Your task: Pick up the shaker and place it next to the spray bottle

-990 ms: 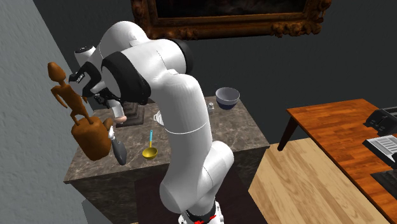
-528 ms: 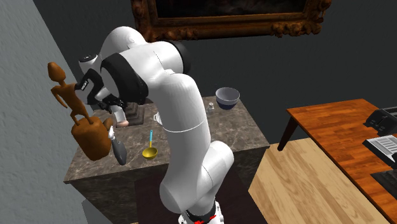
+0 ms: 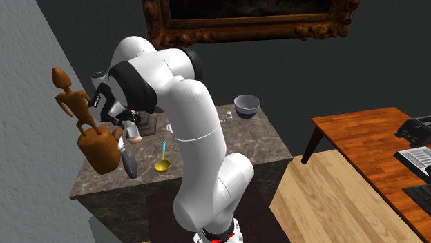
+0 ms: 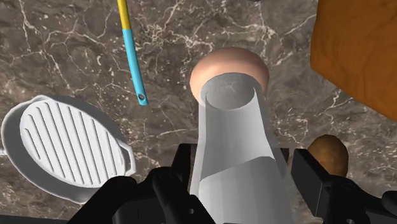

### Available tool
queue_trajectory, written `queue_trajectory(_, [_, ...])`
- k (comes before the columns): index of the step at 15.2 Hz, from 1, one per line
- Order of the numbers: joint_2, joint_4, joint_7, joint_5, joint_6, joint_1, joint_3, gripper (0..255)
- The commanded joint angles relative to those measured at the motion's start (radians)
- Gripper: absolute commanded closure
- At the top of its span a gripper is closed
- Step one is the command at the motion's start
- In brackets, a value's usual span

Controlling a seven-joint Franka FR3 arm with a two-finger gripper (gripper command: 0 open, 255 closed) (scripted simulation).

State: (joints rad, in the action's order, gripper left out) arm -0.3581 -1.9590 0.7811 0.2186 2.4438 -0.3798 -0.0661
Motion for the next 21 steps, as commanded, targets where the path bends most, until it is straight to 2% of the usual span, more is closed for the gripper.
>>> queue_trajectory(1, [-0.016,-0.005,0.007,0.006,0.022,-0.002,0.002,255])
queue_trajectory(21, [-0.215,-0.005,0.069,0.062,0.218,-0.026,0.041,255])
